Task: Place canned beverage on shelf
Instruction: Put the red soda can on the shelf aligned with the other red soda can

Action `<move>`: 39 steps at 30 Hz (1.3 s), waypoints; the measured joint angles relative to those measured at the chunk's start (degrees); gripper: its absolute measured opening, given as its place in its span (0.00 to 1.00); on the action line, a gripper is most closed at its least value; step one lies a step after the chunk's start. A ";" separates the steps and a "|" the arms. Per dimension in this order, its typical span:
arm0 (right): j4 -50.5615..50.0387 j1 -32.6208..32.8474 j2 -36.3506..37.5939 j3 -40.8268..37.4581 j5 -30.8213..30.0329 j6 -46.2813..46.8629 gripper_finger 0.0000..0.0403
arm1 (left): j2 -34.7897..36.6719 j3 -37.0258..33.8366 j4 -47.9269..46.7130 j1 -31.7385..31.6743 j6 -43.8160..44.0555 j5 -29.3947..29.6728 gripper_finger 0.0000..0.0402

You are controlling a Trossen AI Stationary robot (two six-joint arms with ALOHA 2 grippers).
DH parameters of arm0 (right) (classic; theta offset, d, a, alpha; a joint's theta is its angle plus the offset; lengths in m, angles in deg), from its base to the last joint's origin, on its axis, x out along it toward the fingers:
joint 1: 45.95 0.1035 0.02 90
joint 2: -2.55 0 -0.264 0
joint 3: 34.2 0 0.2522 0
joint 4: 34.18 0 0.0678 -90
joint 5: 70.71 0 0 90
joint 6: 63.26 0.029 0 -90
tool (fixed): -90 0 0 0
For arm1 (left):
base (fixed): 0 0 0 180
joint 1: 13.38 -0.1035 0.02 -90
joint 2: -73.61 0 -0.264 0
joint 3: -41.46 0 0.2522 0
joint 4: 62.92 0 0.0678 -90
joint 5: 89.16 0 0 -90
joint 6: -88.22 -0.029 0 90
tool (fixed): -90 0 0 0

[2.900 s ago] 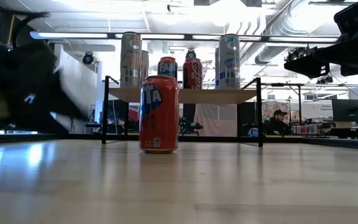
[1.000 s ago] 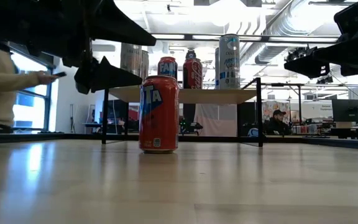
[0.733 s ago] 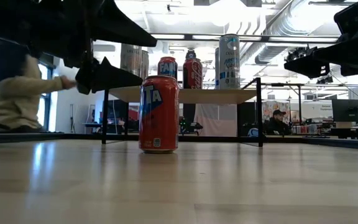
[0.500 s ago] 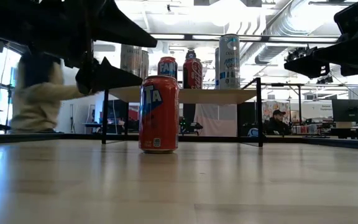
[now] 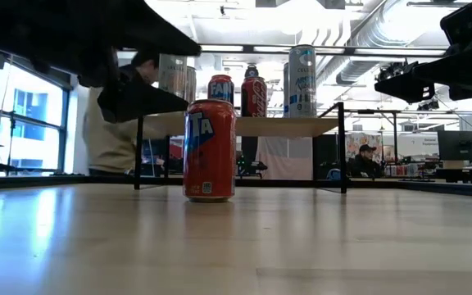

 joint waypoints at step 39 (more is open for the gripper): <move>-0.01 0.01 0.01 0.00 0.01 -0.01 0.99 | -2.33 17.07 -29.76 3.75 5.87 18.46 1.00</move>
